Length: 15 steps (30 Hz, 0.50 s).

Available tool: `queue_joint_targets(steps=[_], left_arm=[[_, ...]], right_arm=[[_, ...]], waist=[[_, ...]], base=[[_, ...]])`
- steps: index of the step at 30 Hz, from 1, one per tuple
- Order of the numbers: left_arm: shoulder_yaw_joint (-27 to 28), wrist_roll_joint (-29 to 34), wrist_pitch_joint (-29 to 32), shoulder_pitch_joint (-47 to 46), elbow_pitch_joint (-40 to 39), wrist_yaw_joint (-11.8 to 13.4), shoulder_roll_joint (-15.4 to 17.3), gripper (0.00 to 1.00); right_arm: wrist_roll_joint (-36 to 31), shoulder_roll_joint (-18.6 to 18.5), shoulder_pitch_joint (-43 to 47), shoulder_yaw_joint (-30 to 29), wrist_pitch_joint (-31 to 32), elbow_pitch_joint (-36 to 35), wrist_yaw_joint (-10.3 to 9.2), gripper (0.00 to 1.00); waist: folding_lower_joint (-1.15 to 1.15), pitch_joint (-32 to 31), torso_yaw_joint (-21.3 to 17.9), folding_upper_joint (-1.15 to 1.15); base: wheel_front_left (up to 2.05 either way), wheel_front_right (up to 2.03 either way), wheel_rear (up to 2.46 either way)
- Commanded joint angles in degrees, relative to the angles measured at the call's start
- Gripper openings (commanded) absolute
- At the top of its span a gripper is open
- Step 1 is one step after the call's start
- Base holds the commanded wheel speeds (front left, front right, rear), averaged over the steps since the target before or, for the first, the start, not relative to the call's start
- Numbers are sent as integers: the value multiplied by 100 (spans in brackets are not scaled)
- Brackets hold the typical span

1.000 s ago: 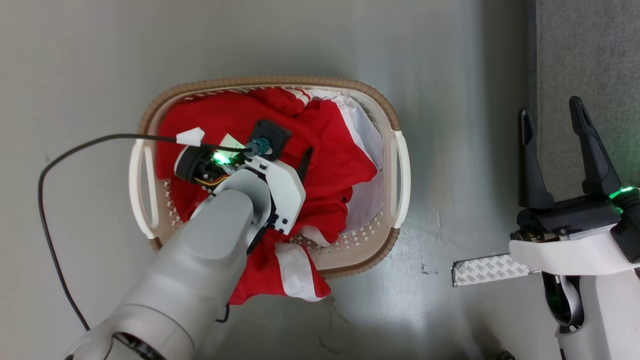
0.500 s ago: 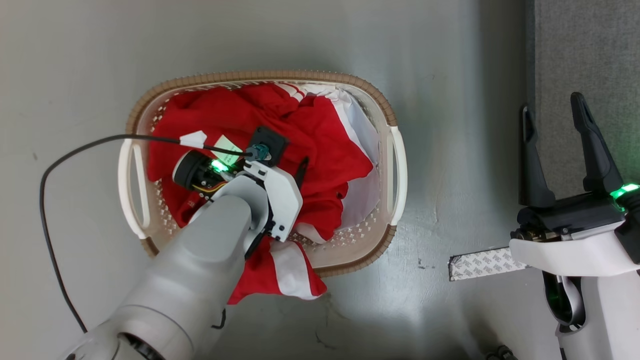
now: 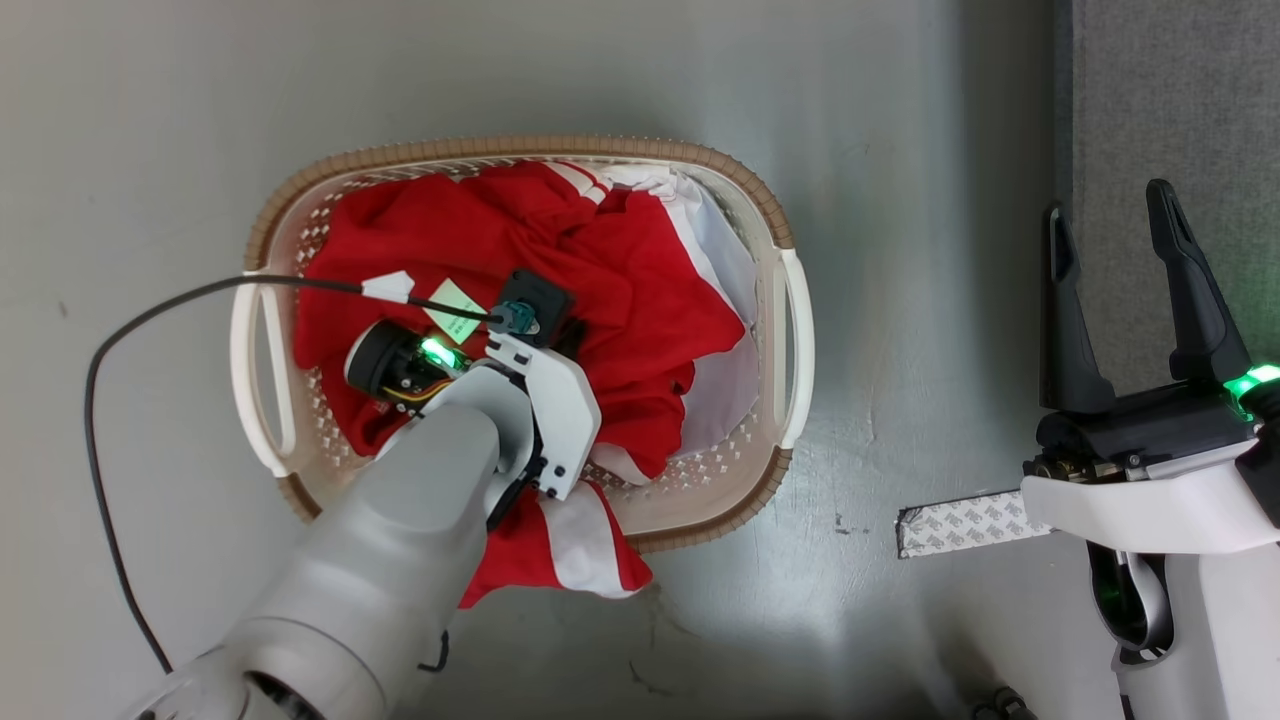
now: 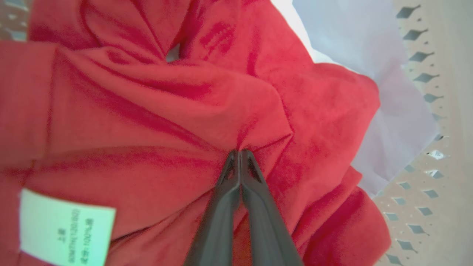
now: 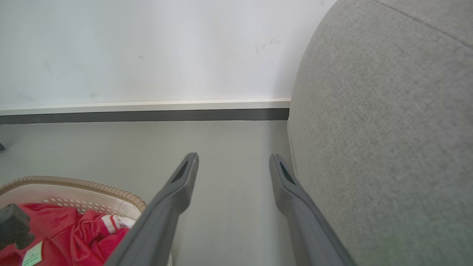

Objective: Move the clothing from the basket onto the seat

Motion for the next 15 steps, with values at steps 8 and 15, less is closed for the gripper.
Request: queue_joint_targets(steps=[8,15], left_arm=[[38,-246,-501,-13,-34,117,39,0],[179,-486,-851,-43,-186,157,37,0]], right_arm=[[20,-90,-29,-137,5,46,-26,100],[-21,-69,-29,-92,5,88,-25,100]], waist=[[0,-141,38,0],[0,-280,102,0]], base=[[0,0,0],[0,0,0]])
